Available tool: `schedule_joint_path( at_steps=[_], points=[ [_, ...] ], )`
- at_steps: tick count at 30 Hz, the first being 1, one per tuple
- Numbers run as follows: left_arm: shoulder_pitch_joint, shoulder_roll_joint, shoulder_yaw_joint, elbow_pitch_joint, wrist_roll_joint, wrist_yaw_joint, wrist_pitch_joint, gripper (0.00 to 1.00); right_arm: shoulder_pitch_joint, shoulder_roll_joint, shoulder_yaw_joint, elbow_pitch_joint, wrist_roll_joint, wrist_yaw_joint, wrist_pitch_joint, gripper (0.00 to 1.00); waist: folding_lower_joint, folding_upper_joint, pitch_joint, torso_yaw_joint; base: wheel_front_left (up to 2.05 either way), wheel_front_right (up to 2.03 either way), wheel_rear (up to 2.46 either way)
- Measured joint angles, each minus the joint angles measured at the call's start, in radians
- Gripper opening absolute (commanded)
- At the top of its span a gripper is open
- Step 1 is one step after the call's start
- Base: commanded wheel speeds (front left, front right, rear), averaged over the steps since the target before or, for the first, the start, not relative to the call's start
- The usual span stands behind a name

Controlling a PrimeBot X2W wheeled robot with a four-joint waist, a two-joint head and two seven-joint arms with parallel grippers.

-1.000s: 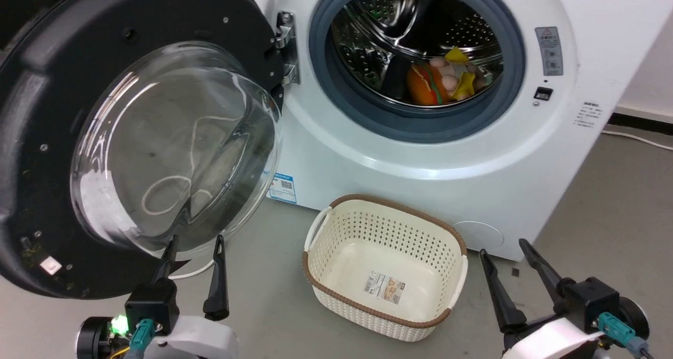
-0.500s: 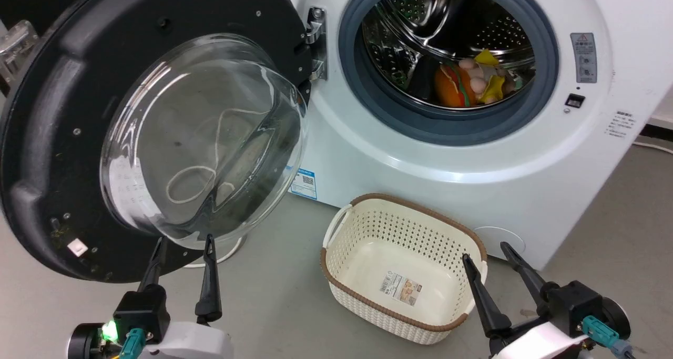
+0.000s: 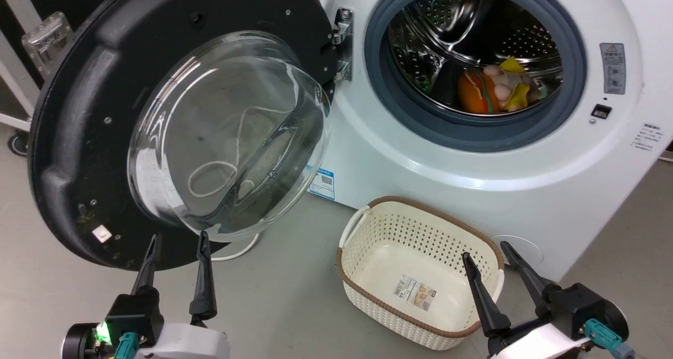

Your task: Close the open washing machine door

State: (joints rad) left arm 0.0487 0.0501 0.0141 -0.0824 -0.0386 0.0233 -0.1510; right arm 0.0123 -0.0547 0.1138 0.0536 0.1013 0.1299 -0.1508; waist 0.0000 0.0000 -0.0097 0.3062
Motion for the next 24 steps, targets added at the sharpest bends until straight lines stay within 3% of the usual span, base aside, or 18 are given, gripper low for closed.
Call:
schedule_joint_path(
  at_steps=[1, 9, 16, 20, 24],
  points=[
    [0.000, 0.000, 0.000, 0.000, 0.000, 0.000, -0.001, 0.00, 0.000, 0.000, 0.000, 0.000, 0.002, 0.000, -0.002, 1.00, 0.0000, 0.0000, 0.000, 0.004, 0.00, 0.00, 0.00],
    [-0.001, 0.000, 0.024, -0.026, -0.068, -0.018, -0.018, 0.00, 0.008, 0.000, -0.008, -0.002, 0.014, 0.000, -0.019, 1.00, -0.0001, 0.0000, 0.003, 0.039, 0.00, 0.00, 0.00],
    [-0.049, 0.005, 0.139, -0.081, -0.174, -0.062, -0.032, 0.00, 0.020, 0.000, -0.011, -0.013, 0.011, 0.000, -0.032, 1.00, 0.0000, 0.0000, 0.039, 0.046, 0.00, 0.00, 0.00],
    [-0.119, 0.048, 0.203, -0.083, -0.255, -0.080, -0.035, 0.00, 0.019, 0.000, -0.009, -0.016, -0.004, 0.000, -0.041, 1.00, 0.0000, 0.0000, 0.071, 0.039, 0.00, 0.00, 0.00],
    [-0.225, 0.125, 0.277, -0.050, -0.365, -0.095, 0.008, 0.00, 0.014, 0.000, -0.004, -0.017, -0.013, 0.000, -0.047, 1.00, 0.0001, 0.0000, 0.105, 0.032, 0.00, 0.00, 0.00]
  ],
)
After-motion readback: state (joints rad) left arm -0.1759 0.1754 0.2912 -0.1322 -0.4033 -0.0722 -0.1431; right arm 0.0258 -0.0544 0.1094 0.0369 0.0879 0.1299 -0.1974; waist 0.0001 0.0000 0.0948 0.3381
